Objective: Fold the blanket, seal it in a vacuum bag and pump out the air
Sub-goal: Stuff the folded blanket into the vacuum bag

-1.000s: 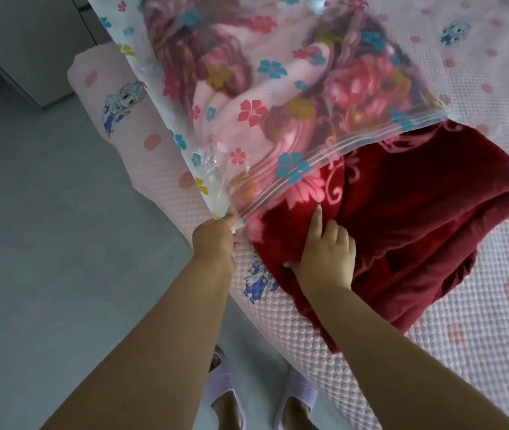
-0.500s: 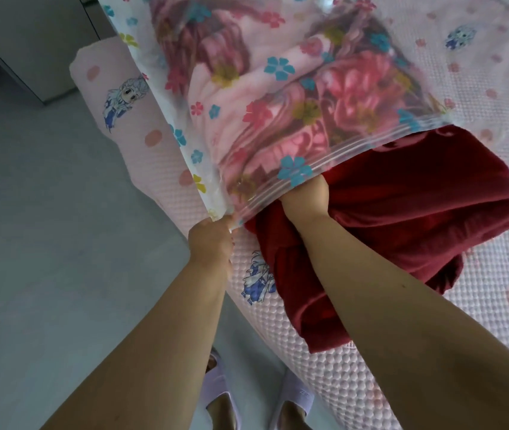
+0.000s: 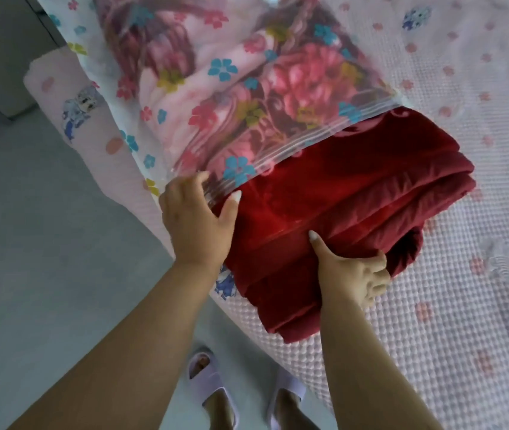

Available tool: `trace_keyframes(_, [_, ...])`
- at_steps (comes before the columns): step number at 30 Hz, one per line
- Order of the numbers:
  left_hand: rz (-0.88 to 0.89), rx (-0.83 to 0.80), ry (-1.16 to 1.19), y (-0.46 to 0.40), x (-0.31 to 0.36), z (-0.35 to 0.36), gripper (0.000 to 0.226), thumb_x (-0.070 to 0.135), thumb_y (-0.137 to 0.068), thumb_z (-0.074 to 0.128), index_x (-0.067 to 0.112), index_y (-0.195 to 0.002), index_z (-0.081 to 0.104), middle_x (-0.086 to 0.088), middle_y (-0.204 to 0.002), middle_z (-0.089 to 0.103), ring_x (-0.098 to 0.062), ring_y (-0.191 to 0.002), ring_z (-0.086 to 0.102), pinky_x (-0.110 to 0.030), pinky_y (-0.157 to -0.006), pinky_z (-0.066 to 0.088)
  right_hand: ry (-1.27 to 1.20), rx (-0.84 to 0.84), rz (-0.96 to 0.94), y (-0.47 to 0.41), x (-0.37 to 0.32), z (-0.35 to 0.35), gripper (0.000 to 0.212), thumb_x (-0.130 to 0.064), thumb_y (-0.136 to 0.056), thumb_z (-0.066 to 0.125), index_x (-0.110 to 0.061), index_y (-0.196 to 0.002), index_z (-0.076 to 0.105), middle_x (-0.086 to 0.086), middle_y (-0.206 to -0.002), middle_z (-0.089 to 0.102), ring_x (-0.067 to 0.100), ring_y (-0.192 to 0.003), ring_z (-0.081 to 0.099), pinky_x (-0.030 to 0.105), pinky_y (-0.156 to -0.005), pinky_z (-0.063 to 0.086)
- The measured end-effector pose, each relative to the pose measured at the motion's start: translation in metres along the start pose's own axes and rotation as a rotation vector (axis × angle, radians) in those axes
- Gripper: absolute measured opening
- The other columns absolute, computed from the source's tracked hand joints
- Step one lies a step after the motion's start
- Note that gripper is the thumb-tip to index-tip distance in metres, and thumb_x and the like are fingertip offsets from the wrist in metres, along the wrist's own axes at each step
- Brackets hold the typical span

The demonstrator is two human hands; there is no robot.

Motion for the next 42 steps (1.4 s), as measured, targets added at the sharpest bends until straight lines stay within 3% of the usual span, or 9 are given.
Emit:
trace_keyframes(2, [0.201, -0.066, -0.058, -0.001, 0.030, 0.014, 0.055, 0.044, -0.078, 0.074, 0.011, -0.119, 0.060, -0.009, -0.116, 0.058, -0.028, -0.109, 0.050, -0.039, -0.093, 0.039, -0.054, -0.126, 0.184, -0.006, 0.023, 0.007, 0.144, -0.081, -0.040, 0.074, -0.015, -0.149, 0.007, 0.015, -0.152, 0.021, 0.034, -0.141, 0.022, 0.052, -0.115, 0.022])
trace_keyframes(5, [0.301, -0.152, -0.206, -0.015, 0.046, 0.031, 0.053, 0.044, -0.079, 0.072, 0.012, -0.121, 0.061, -0.008, -0.117, 0.059, -0.029, -0.107, 0.053, -0.042, -0.087, 0.045, -0.417, -0.351, 0.386, -0.005, 0.043, 0.028, 0.146, -0.069, -0.033, 0.085, -0.015, -0.149, 0.016, 0.013, -0.148, 0.035, 0.036, -0.133, 0.039, 0.055, -0.110, 0.034])
trace_keyframes(10, [0.386, -0.218, -0.409, -0.041, 0.059, 0.042, 0.019, 0.017, -0.090, 0.058, 0.003, -0.102, 0.064, -0.014, -0.101, 0.059, -0.032, -0.095, 0.053, -0.039, -0.069, 0.040, -0.611, -0.601, 0.364, -0.004, 0.036, 0.044, 0.134, -0.060, -0.031, 0.092, -0.013, -0.143, 0.035, 0.007, -0.136, 0.053, 0.029, -0.119, 0.054, 0.051, -0.106, 0.040])
trace_keyframes(13, [0.441, -0.281, -0.421, -0.047, 0.065, 0.045, 0.019, 0.009, -0.093, 0.050, 0.004, -0.097, 0.068, -0.013, -0.093, 0.063, -0.030, -0.086, 0.056, -0.036, -0.063, 0.038, -0.640, -0.681, 0.352, 0.000, 0.031, 0.049, 0.129, -0.056, -0.031, 0.094, -0.013, -0.140, 0.040, 0.006, -0.131, 0.057, 0.028, -0.115, 0.056, 0.050, -0.105, 0.041])
trace_keyframes(21, [0.478, -0.244, -0.161, -0.034, 0.077, 0.023, 0.022, 0.020, -0.093, 0.059, 0.005, -0.082, 0.072, -0.012, -0.078, 0.068, -0.032, -0.073, 0.061, -0.039, -0.063, 0.046, -0.727, -0.697, 0.288, 0.008, -0.030, 0.079, 0.068, -0.040, -0.067, 0.082, -0.012, -0.122, 0.056, 0.006, -0.111, 0.068, 0.022, -0.090, 0.066, 0.033, -0.073, 0.052])
trace_keyframes(24, [0.466, -0.168, -0.123, -0.036, 0.079, 0.006, 0.022, 0.018, -0.090, 0.062, 0.006, -0.074, 0.071, -0.010, -0.067, 0.065, -0.029, -0.062, 0.057, -0.036, -0.056, 0.042, -0.747, -0.688, 0.221, 0.004, -0.059, 0.090, 0.039, -0.030, -0.076, 0.076, -0.011, -0.106, 0.062, 0.010, -0.109, 0.068, 0.022, -0.086, 0.066, 0.033, -0.073, 0.054])
trace_keyframes(30, [0.444, -0.233, -0.034, -0.014, 0.116, 0.013, 0.020, 0.020, -0.089, 0.063, 0.007, -0.078, 0.072, -0.010, -0.070, 0.065, -0.031, -0.068, 0.059, -0.043, -0.062, 0.045, -0.824, -0.635, 0.198, -0.022, -0.057, 0.069, 0.054, -0.034, -0.072, 0.075, -0.007, -0.118, 0.064, 0.013, -0.113, 0.070, 0.027, -0.096, 0.068, 0.040, -0.089, 0.053])
trace_keyframes(35, [0.510, -0.246, 0.027, 0.027, 0.180, 0.031, 0.020, 0.018, -0.082, 0.069, 0.007, -0.065, 0.067, -0.010, -0.061, 0.060, -0.033, -0.057, 0.058, -0.035, -0.050, 0.042, -0.801, -0.584, 0.133, -0.077, -0.051, 0.005, 0.089, -0.051, -0.038, 0.075, -0.011, -0.117, 0.067, 0.012, -0.112, 0.070, 0.026, -0.101, 0.067, 0.042, -0.097, 0.049])
trace_keyframes(42, [0.513, -0.447, -0.047, 0.052, 0.199, 0.071, 0.024, 0.023, -0.089, 0.063, 0.009, -0.070, 0.064, -0.005, -0.067, 0.062, -0.028, -0.063, 0.058, -0.034, -0.055, 0.040, -0.633, -0.521, 0.160, -0.108, -0.013, -0.030, 0.060, -0.040, -0.073, 0.072, -0.009, -0.124, 0.061, 0.009, -0.116, 0.067, 0.026, -0.101, 0.064, 0.039, -0.090, 0.050])
Point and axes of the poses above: each hand's wrist, its own y-axis away from the middle knuckle, its own z-axis out of the palm, x = y × z, the point moved 8 cm from there along -y, towards the middle knuckle
